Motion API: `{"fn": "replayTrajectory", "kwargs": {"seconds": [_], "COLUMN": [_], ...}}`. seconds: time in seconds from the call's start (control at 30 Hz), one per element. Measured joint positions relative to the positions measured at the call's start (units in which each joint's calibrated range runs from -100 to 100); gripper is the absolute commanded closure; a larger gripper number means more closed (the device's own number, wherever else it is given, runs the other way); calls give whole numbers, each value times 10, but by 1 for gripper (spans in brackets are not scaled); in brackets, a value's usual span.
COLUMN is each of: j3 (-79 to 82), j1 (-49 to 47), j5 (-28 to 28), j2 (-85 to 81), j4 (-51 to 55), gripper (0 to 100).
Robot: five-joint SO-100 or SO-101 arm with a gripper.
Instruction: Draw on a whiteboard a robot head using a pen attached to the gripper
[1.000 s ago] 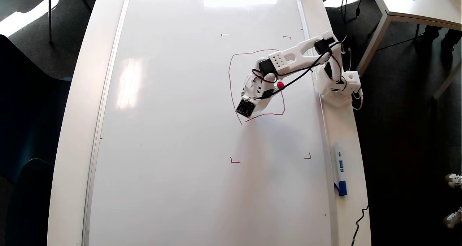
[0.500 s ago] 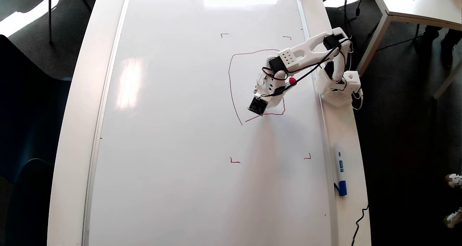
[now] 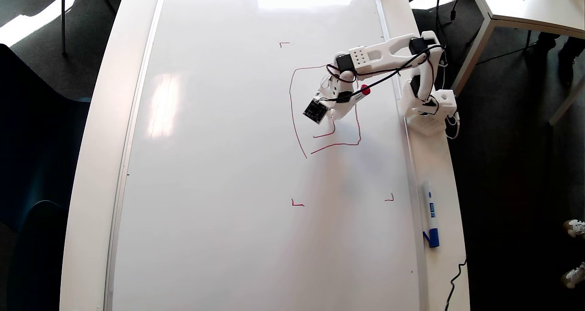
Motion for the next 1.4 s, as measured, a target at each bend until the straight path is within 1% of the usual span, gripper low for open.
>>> {"fn": "replayTrajectory", "kwargs": {"seconds": [0.27,0.53,0.8,0.93,1.13,1.4], "j3": [-1,-67,-72,-73,-79,-79], "j1": [-7,-53,-101,-103,-74,-76], "j5": [8,8,1,-2,-2,-2], "j2": [5,55,56,56,43,-53], "j4": [-57,-68,-68,-68,-57,-42], "gripper": [99,99,99,99,99,99]}}
